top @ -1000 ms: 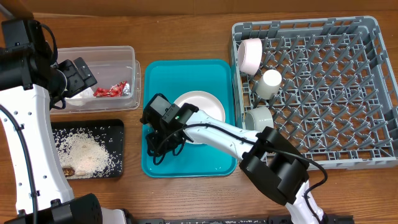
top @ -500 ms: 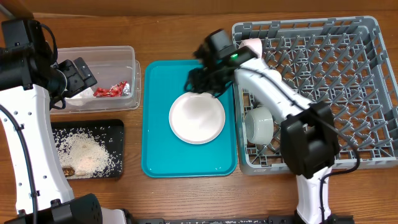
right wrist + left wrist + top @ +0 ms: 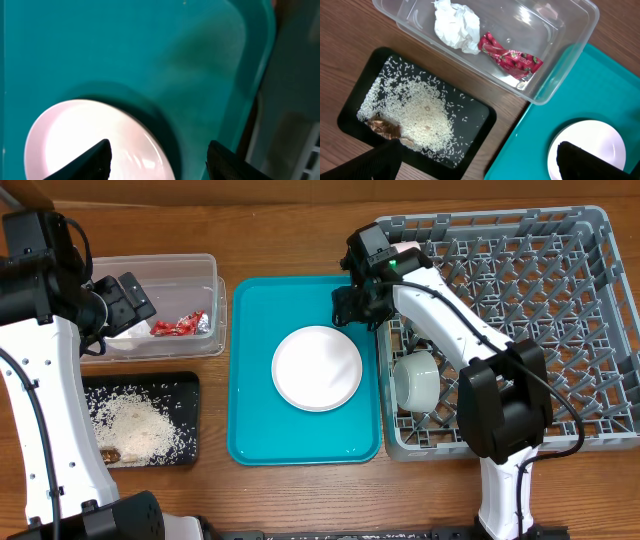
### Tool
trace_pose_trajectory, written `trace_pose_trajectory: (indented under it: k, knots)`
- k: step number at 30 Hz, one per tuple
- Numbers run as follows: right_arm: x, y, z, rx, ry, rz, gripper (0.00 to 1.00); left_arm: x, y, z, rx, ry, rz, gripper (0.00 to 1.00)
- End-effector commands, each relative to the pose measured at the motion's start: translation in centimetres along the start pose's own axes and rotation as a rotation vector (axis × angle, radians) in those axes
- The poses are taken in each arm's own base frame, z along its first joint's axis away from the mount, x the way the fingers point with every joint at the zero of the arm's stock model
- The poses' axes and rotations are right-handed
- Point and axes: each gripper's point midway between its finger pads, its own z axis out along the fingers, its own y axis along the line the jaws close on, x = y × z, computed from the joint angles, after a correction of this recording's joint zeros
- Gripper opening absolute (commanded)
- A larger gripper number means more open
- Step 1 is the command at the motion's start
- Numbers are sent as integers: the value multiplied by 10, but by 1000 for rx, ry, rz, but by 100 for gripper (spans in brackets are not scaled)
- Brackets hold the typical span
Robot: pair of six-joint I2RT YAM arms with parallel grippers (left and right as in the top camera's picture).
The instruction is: Sort waste into correct bins and load items into the dishwasher
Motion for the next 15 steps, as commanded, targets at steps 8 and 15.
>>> trace_pose_trajectory:
  k: [8,15]
  knots:
    - [21,4,9,26,71,-27,64,-1,-1,2,4,3,-14,100]
    - [50,15,23,43,143,-63,65,-1,-1,2,4,3,-14,100]
